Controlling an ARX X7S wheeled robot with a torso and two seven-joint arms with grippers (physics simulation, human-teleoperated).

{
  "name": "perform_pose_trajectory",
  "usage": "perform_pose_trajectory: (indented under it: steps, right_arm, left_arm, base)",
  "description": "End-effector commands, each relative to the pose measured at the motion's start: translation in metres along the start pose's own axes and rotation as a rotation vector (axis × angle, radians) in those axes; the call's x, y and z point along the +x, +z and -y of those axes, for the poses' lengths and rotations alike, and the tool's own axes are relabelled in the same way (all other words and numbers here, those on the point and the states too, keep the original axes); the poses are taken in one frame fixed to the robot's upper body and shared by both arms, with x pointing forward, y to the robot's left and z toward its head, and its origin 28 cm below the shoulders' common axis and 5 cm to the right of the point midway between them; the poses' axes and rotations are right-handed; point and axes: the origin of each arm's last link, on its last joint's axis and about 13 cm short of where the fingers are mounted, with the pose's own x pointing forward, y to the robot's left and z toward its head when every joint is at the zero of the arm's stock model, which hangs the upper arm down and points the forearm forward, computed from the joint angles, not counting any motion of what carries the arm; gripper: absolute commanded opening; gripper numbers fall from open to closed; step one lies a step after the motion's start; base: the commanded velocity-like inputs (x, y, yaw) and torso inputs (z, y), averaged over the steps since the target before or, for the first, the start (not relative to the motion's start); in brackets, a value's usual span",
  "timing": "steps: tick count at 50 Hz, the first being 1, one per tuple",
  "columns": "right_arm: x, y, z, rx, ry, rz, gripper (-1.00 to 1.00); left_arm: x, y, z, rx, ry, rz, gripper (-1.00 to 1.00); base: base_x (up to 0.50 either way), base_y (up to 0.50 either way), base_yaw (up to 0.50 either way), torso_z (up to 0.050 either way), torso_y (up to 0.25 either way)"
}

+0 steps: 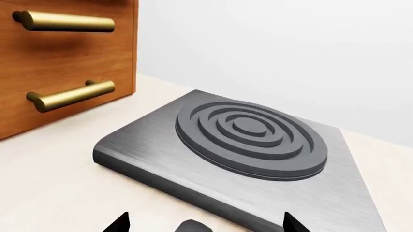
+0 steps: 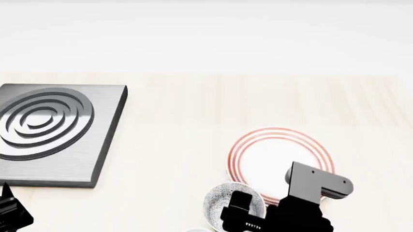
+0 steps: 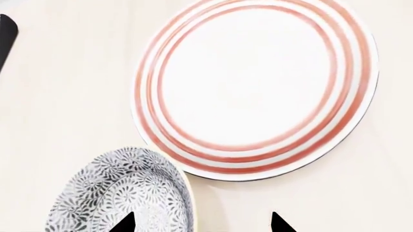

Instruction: Pick the akita bowl between the plate and the ramekin and place it on the plate.

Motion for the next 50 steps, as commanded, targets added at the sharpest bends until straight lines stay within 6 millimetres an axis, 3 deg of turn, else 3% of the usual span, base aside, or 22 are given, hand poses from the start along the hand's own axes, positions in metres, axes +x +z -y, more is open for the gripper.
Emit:
perform_pose_trajectory:
  steps: [1,50]
  right_arm:
    - [0.004,-0.0043,0.0024,0.012,0.007,-0.019,1.0]
    - [0.0077,-0.0107,0.0034,0.01,0.04,-0.064,1.0]
  left_arm:
    - [0.0001,0.0001,0.0002,0.0,0.001,0.0,1.0]
    - [-0.0011,0.0015,0.0,0.001,0.002,0.0,1.0]
  base:
    - [0.0,0.0,0.0,0.0,0.0]
    - [0.0,0.0,0.0,0.0,0.0]
